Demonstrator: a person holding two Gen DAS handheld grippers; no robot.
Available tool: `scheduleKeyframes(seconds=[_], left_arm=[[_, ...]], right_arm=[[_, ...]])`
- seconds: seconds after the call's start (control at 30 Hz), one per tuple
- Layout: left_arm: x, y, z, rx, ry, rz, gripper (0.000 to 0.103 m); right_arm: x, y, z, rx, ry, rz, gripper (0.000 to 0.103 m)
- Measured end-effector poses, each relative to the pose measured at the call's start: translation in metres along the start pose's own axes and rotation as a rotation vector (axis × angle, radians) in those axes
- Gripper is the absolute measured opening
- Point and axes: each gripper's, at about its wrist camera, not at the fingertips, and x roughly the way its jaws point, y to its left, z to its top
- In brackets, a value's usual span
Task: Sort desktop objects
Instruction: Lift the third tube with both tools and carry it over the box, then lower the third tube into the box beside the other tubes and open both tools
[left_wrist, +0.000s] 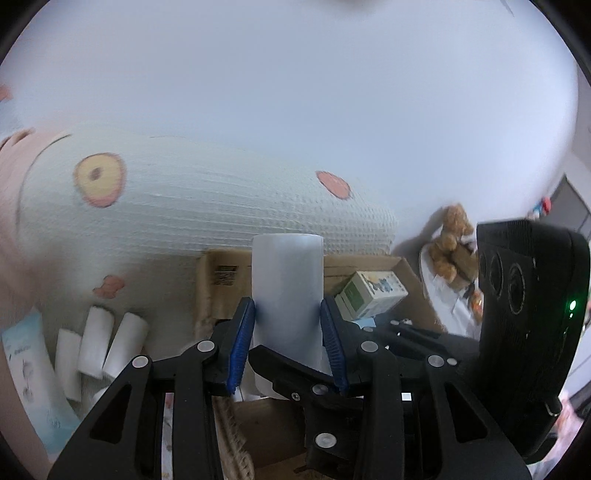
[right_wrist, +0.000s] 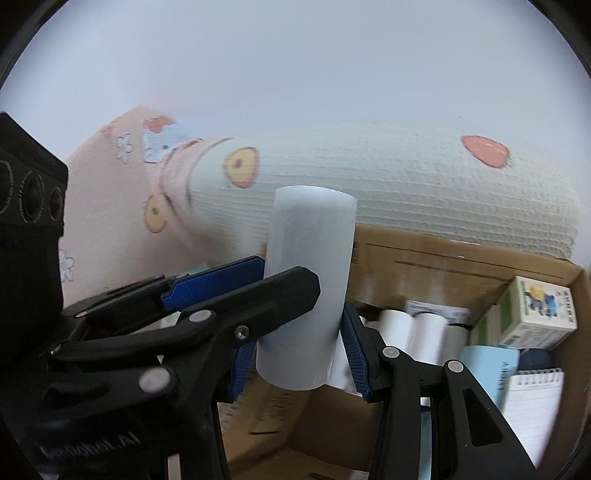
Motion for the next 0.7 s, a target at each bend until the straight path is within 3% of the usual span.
scheduleKeyframes(seconds=[0.27,0.47,0.7], left_arm=[[0.044,-0.014,0.002,0.006,0.133,-0.028,0.04],[0.067,-0.011,0.005,-0.026,0.265,0.057,0.04],[0.079,0.009,0.01,-0.064,0.34,0.141,0.034]], right_arm=[[0.01,-0.04,-0.006,0.051,0.098,-0.017,0.043],[0.031,-0.062,-0.011,0.151,0.178,0.086,0.042],[0.063,-0.063,-0.007,0.216,0.247,0.185,0.042]])
